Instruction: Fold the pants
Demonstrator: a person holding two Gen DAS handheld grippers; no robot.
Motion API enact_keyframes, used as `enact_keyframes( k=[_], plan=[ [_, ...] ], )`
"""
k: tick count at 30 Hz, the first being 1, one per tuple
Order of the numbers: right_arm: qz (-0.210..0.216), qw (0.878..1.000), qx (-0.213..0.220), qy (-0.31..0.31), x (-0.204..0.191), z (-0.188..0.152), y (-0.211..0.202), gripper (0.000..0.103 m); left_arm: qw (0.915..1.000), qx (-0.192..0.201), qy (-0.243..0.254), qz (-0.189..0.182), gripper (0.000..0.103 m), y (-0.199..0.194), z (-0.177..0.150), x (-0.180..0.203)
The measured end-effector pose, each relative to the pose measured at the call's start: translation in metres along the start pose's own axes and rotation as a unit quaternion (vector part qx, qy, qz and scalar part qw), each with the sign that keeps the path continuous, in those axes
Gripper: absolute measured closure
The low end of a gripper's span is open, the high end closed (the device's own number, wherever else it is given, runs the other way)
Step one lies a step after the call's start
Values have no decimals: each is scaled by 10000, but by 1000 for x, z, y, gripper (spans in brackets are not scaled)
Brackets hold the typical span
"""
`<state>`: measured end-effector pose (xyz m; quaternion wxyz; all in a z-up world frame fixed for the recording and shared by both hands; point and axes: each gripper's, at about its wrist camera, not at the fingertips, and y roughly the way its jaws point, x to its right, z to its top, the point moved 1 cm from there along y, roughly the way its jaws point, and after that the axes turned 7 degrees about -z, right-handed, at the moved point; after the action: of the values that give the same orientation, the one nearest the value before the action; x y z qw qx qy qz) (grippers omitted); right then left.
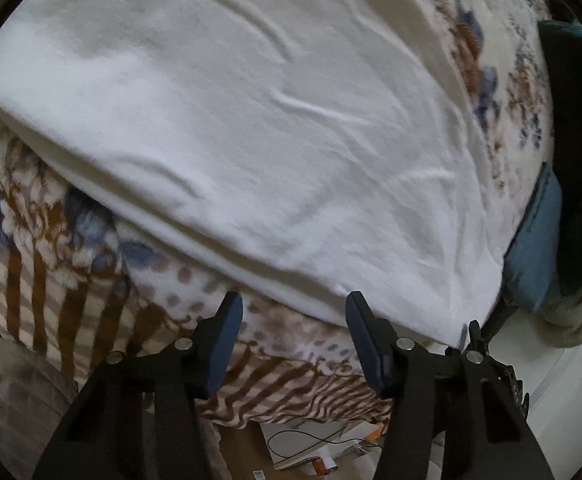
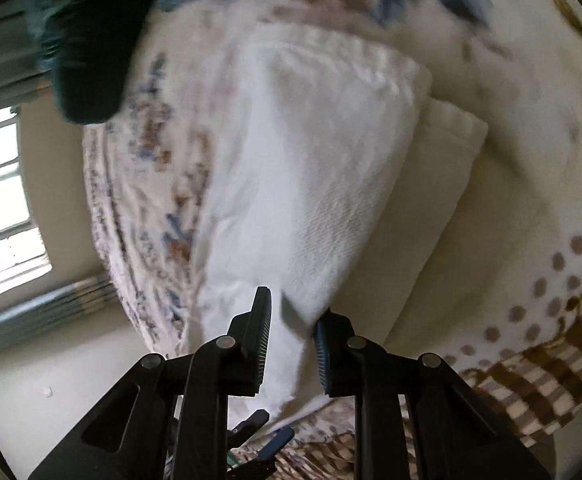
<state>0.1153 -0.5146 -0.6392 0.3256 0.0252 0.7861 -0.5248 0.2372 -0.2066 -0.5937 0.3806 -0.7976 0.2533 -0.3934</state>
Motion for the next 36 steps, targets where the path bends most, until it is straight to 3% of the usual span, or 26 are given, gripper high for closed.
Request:
enact_keyframes(
  k=[3,6,9,12,17,21,28,31,36],
  plan=[
    [-12,9998,-121,-135,-3,2,8,80,9996,-150,-116,-185,51,7,1,1],
    [-84,9986,-508,137,3,15,37,80,9974,-350,-479,-398,51,11,2,-9],
    [121,9995,-291,37,-13,17,28,92,9961,-387,-559,-559,51,13,1,-8],
    [370,9991,-108,-196,-32,8,6,94,9958,-349,-521,-673,45,12,0,-8],
    [445,9987,-174,-158,-36,4,-8,96,9915,-376,-741,-1004,45,21,4,-4],
    [312,9979,-425,-382,-33,4,-2,96,9941,-321,-514,-901,45,18,3,8],
    [-573,9954,-590,-484,-5,25,33,84,9974,-365,-352,-513,45,37,7,9],
    [-474,9969,-457,-441,-5,31,46,85,9975,-316,-418,-466,45,41,12,5],
    [-240,9973,-192,-662,-27,23,35,93,9979,-210,-356,-500,46,33,10,4]
  ],
)
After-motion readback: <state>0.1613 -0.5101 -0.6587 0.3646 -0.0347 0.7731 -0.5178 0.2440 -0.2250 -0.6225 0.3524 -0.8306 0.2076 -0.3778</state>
